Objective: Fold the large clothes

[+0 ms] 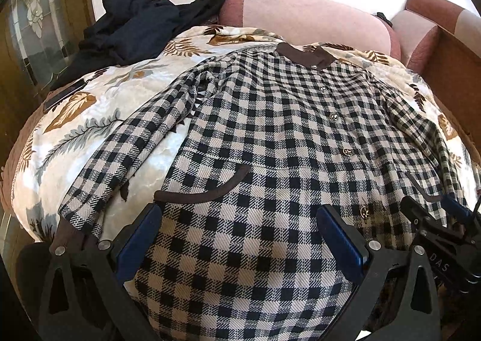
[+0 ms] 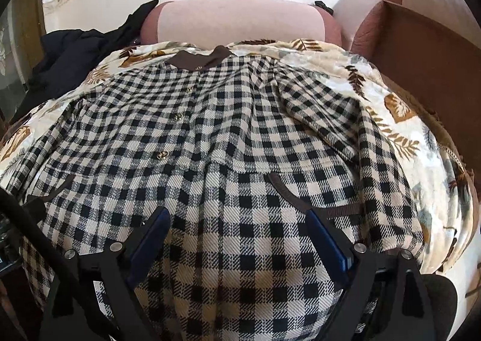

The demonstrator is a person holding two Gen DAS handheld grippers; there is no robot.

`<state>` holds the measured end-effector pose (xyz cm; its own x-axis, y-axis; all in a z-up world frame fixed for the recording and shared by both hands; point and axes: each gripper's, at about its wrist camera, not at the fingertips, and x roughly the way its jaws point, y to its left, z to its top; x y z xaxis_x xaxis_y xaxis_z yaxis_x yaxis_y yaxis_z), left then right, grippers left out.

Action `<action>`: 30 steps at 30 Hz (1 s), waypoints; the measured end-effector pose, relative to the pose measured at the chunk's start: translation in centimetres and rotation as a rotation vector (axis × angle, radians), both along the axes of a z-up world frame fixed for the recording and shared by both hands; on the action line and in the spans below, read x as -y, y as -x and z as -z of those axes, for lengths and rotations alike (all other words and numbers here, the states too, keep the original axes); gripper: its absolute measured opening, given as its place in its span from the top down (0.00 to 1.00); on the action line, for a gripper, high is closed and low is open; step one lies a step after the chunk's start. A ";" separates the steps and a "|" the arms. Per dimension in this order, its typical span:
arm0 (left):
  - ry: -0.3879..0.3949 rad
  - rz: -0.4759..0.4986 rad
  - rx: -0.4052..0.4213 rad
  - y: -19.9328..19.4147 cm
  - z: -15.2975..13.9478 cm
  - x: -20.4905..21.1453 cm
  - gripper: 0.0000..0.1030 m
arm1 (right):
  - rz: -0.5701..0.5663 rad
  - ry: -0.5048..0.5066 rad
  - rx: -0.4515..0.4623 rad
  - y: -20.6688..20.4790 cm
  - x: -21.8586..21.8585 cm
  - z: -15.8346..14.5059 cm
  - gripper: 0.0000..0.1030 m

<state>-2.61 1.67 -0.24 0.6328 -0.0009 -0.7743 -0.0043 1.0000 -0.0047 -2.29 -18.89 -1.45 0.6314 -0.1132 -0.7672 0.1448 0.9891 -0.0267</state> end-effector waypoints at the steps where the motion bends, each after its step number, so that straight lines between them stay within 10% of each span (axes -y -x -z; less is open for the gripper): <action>1: -0.003 0.003 -0.001 0.0 0.0 0.1 0.00 | 0.000 -0.005 -0.002 0.1 0.1 0.1 0.09; 30: -0.037 0.035 -0.077 -0.3 1.7 0.9 0.00 | -0.007 0.012 -0.030 0.2 -0.5 0.9 0.09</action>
